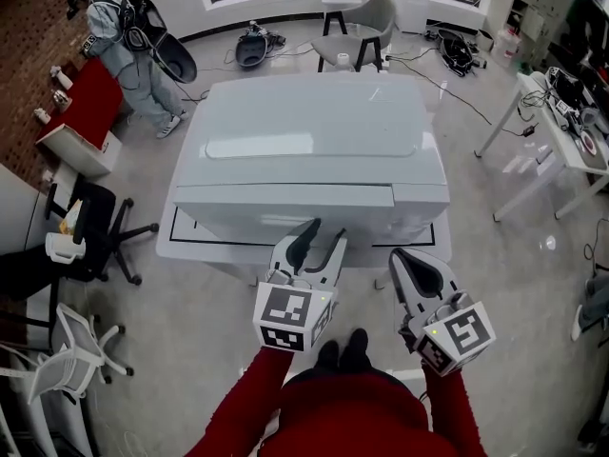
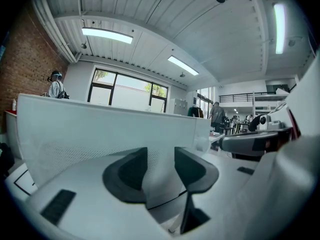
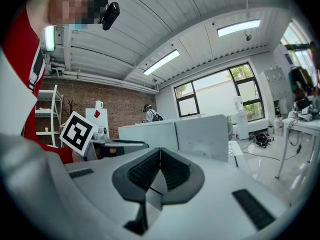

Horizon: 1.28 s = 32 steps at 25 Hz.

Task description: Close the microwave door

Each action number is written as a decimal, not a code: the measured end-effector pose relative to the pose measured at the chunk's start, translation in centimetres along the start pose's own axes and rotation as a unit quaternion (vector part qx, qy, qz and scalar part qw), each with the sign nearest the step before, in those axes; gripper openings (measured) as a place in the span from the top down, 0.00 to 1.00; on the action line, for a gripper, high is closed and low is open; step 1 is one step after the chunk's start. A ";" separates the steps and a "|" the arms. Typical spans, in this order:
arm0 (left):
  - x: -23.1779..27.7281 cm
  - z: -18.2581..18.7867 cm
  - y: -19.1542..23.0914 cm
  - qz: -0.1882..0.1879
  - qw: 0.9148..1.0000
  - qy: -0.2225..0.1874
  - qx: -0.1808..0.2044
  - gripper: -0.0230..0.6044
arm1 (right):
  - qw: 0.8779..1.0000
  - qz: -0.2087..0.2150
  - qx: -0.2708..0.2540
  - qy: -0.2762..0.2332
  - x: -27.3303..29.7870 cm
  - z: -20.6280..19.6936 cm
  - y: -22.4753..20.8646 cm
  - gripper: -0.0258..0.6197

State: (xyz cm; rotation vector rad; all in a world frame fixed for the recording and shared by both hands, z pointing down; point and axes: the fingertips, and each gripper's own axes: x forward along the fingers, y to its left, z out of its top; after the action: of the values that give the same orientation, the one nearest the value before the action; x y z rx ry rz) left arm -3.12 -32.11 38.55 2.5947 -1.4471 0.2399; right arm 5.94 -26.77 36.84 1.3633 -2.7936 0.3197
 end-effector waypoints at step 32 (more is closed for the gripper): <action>-4.8 2.7 -7.0 -0.168 0.980 -0.103 -0.010 0.95 | 0.999 -0.038 -0.001 -0.024 -5.6 0.7 -1.3 0.94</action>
State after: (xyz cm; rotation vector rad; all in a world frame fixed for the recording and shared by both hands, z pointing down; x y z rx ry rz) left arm 0.49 -25.05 34.47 2.8594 -1.0271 -0.0899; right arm 10.50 -23.34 35.84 1.4923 -2.7694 0.2854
